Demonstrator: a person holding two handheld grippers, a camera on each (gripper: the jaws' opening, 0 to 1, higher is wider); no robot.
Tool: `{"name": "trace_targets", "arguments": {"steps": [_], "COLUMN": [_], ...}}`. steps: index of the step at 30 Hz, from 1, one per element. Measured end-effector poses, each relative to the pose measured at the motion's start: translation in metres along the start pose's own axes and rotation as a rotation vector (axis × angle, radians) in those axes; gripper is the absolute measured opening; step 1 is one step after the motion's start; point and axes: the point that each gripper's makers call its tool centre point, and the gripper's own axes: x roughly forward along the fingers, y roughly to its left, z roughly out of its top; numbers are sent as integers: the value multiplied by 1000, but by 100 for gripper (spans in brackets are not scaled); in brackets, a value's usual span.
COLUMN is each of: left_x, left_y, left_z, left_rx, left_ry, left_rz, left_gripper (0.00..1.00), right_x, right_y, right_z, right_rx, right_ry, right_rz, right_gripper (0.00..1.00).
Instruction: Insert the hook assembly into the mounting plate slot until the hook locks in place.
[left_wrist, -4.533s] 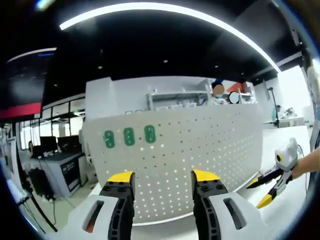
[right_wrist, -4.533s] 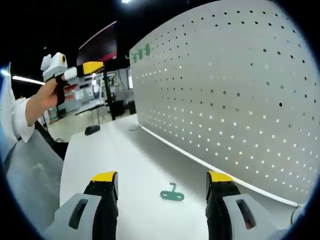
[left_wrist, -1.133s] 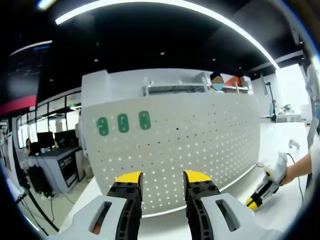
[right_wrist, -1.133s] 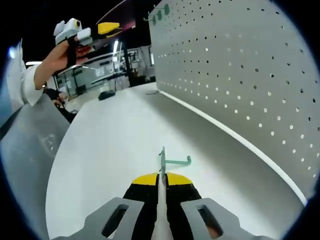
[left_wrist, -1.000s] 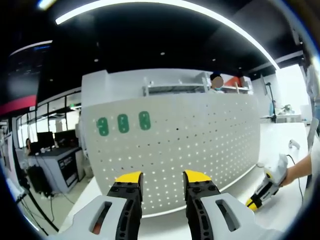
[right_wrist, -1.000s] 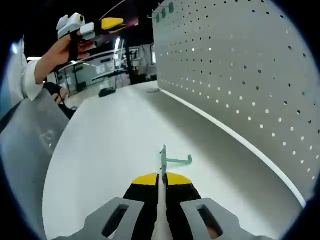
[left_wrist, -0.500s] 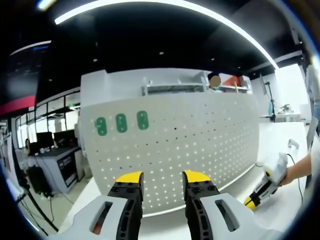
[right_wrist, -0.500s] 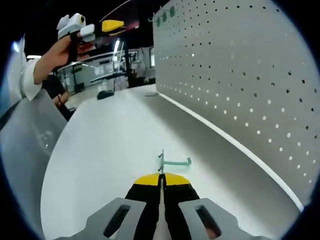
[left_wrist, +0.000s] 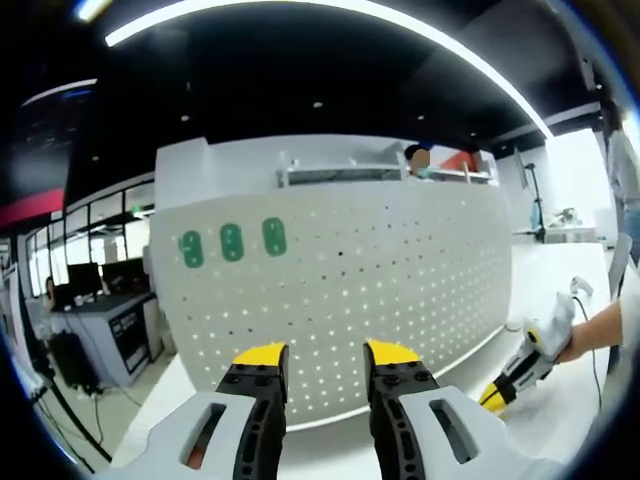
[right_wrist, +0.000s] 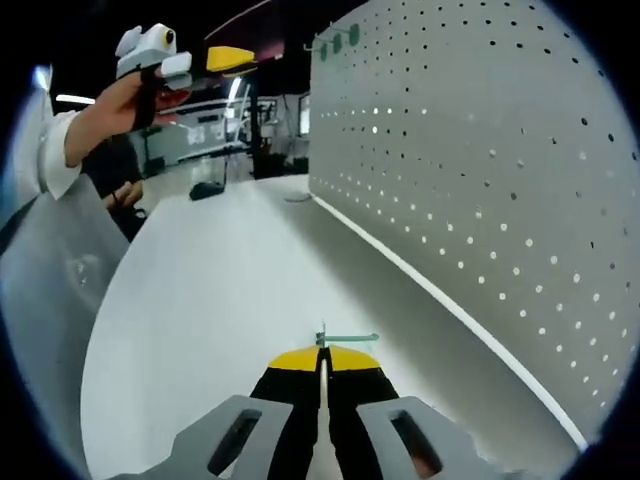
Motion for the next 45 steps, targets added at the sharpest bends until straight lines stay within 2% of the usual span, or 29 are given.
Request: {"name": "trace_targets", "arguments": {"steps": [17,25,34,45], "left_x": [2,2,2,-1], "left_y": [-17,-29,-45,-57], "left_z": [-9,-11,-21,-25], "left_rx": [2,5,-2,-24], "left_ry": [25,34,89,116], "left_rz": [-47,-86,-154,-205], "left_gripper": [32,31,29,27], "right_x": [1,-6,-15,-34], "right_y": [11,15,26,41], "right_z": [10,30,53,78], "right_rx": [-122,-163,-218,-278], "right_ry": [54,29,-4,-42], "right_rz": [-4,-13,-12,-20], "right_gripper": [0,0,0,0]}}
